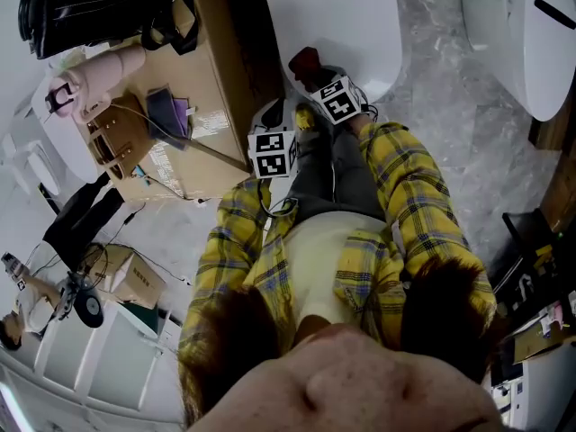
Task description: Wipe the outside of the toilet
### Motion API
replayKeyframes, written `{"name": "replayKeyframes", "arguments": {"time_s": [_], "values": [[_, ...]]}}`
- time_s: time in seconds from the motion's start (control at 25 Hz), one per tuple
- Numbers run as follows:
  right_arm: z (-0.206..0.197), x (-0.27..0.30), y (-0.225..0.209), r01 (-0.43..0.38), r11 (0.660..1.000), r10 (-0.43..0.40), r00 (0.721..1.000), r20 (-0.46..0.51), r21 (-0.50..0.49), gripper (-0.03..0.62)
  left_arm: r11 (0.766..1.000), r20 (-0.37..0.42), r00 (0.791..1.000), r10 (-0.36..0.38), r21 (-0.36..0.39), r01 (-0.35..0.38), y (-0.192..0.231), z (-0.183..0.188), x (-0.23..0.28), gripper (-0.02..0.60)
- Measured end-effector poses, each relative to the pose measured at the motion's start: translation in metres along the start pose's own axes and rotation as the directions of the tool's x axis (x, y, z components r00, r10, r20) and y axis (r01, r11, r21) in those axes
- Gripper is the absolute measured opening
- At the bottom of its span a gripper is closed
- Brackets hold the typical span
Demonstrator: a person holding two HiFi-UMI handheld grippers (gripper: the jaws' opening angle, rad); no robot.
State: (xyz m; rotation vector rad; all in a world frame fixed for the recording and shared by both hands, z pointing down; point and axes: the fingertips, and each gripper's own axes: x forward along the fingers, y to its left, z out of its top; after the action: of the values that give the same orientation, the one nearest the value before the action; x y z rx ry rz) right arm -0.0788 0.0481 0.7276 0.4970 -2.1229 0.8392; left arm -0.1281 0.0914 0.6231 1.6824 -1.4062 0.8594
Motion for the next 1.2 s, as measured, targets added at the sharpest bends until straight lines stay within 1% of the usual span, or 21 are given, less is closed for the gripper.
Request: {"name": "replayKeyframes", "arguments": {"time_s": [0.2, 0.44, 0.6, 0.72, 0.92, 1.08, 1.2], "values": [[-0.01, 0.013, -0.013, 0.033, 0.999, -0.034, 0.997, -0.066, -0.012, 0.127, 1.0, -0.006, 1.0, -0.008, 0.006, 0.008, -0.001, -0.003, 0.0, 0.003], [-0.051, 0.0, -0.032, 0.069, 0.997, -0.071, 0.988, -0.135, -0.018, 0.127, 1.0, -0.012, 1.0, -0.016, 0.017, 0.017, -0.001, -0.001, 0.003, 0.003], [-0.074, -0.019, -0.06, 0.13, 0.991, -0.132, 0.979, -0.158, -0.023, 0.127, 0.999, -0.01, 0.999, -0.032, 0.038, 0.032, -0.007, 0.005, 0.008, 0.003], [-0.088, -0.034, -0.085, 0.18, 0.984, -0.176, 0.969, -0.171, 0.009, 0.127, 0.998, -0.011, 0.999, -0.043, 0.053, 0.043, -0.012, 0.011, 0.011, 0.003], [-0.099, -0.055, -0.119, 0.25, 0.966, -0.235, 0.955, -0.179, 0.066, 0.128, 0.994, -0.017, 0.998, -0.062, 0.086, 0.063, -0.021, 0.016, 0.014, 0.003], [-0.101, -0.068, -0.141, 0.318, 0.941, -0.294, 0.938, -0.183, 0.119, 0.128, 0.991, -0.021, 0.997, -0.079, 0.109, 0.081, -0.027, 0.019, 0.015, 0.003], [-0.101, -0.076, -0.149, 0.362, 0.921, -0.333, 0.924, -0.189, 0.146, 0.128, 0.988, -0.032, 0.996, -0.089, 0.127, 0.092, -0.03, 0.017, 0.014, 0.003]]}}
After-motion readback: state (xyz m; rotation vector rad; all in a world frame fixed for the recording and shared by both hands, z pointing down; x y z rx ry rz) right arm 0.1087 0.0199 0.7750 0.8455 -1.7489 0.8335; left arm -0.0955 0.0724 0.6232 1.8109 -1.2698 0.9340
